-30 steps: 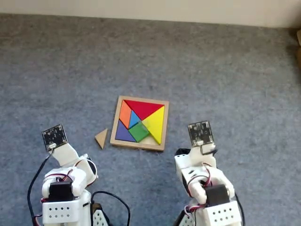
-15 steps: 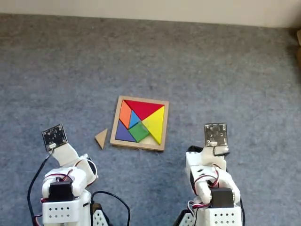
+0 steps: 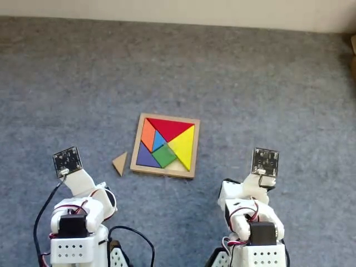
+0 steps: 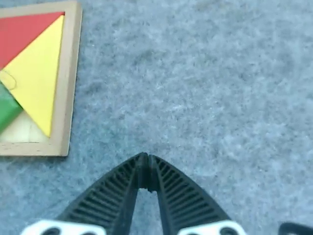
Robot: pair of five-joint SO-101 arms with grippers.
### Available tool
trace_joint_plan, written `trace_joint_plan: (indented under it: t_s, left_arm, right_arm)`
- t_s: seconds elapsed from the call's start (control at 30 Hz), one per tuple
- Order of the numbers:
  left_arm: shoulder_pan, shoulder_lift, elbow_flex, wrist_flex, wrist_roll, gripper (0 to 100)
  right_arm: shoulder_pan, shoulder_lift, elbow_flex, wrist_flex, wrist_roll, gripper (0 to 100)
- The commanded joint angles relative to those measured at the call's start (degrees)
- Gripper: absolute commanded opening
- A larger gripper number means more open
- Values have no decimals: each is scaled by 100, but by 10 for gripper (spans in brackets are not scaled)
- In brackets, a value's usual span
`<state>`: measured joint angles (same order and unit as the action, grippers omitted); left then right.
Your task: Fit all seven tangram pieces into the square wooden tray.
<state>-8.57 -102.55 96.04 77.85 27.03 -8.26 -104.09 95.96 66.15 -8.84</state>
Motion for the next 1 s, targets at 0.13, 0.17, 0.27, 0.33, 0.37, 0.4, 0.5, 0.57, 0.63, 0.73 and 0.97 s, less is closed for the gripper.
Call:
trace_joint_plan:
  t_s: [0.13,0.17,0.27,0.33,0.37,0.4,0.5,0.57,0.63,0.73,0.97]
  left_arm:
    - [171,-224,110,18,-44,43]
    - [277,-224,110,18,-53,45]
    - [558,-224,-66,18,-53,46]
    - [567,-224,-435,18,-53,46]
    - [567,-224,-646,18,-62,46]
    - [567,-224,-848,18,-62,46]
    - [567,-224,-1446,9,-62,46]
    - [532,-224,-1763,9,-62,46]
    - [418,-224,-2035,9,-62,46]
    - [347,-224,-2457,-176,-26,46]
    - [382,-224,-2527,-589,-853,46]
  right_arm:
    - [66,-92,708,4,79,5]
    - [66,-92,708,4,79,5]
    - [66,-92,708,4,79,5]
    - [66,-92,708,-4,79,5]
    - [66,-92,708,-4,79,5]
    - [66,-92,708,-4,79,5]
    - [66,-92,708,-4,79,5]
    - [66,-92,708,-4,79,5]
    - [66,-92,708,-4,79,5]
    - [66,-92,708,-4,79,5]
    - [66,-92,708,-4,79,5]
